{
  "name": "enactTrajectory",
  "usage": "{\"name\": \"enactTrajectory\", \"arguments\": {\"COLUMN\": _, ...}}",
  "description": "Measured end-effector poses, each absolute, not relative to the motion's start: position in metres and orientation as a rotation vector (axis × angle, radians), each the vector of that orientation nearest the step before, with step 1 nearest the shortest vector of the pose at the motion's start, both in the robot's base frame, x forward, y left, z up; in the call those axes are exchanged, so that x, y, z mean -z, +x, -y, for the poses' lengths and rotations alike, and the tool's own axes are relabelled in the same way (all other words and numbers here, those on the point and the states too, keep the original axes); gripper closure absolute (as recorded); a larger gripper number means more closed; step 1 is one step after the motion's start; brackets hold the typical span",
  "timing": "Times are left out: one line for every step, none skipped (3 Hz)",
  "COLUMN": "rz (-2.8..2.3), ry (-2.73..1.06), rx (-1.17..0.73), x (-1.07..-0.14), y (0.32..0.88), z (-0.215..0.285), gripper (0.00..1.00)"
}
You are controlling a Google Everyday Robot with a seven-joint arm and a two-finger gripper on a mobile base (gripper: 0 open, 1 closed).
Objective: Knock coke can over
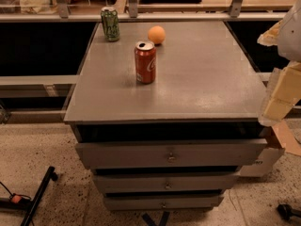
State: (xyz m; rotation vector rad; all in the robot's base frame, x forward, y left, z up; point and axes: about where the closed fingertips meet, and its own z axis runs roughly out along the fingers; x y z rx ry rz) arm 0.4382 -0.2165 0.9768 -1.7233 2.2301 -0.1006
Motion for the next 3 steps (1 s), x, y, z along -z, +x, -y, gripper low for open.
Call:
{"name": "enactTrajectory", "arguments": {"rz": -2.23, "ry": -1.723, "rx": 0.101, "x": -0.977, "y": 0.438, "z": 0.216, "gripper": 0.0}}
{"name": "enactTrajectory", "arguments": {"rz": -2.177, "ry": -1.694, "rx": 0.061, "x": -0.972, "y": 0.455, "z": 0.208, "gripper": 0.0}}
{"name": "enactTrajectory", "arguments": {"rz": -2.086, "ry": -1.652, "rx": -0.009, "x": -0.962, "y": 0.486, "z": 0.188, "gripper": 0.0}}
